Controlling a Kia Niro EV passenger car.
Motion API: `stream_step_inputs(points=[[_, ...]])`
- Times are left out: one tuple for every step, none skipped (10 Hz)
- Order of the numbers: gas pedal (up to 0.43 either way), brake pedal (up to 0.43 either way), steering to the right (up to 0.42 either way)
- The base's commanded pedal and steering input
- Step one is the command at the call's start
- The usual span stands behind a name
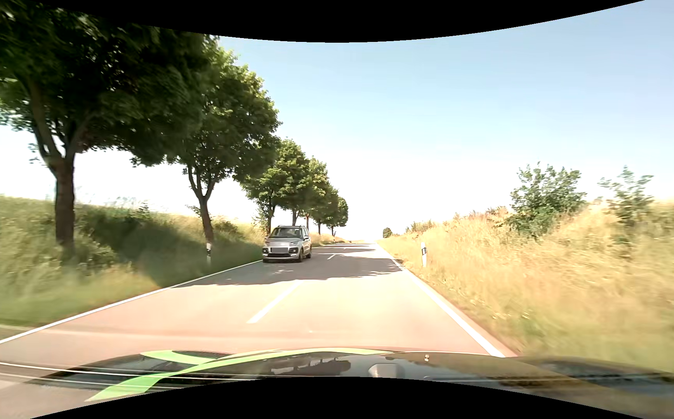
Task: Follow the waypoints while adhering to traffic rules and regulations
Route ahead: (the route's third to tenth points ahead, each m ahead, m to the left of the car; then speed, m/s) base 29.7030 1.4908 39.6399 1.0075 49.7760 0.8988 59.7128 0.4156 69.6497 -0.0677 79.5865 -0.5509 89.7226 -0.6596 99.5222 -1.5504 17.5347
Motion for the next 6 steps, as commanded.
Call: stream_step_inputs(points=[[0.409, 0.000, 0.007], [0.409, 0.000, 0.007], [0.409, 0.000, 0.007], [0.409, 0.000, 0.007], [0.409, 0.000, 0.007], [0.409, 0.000, 0.007]])
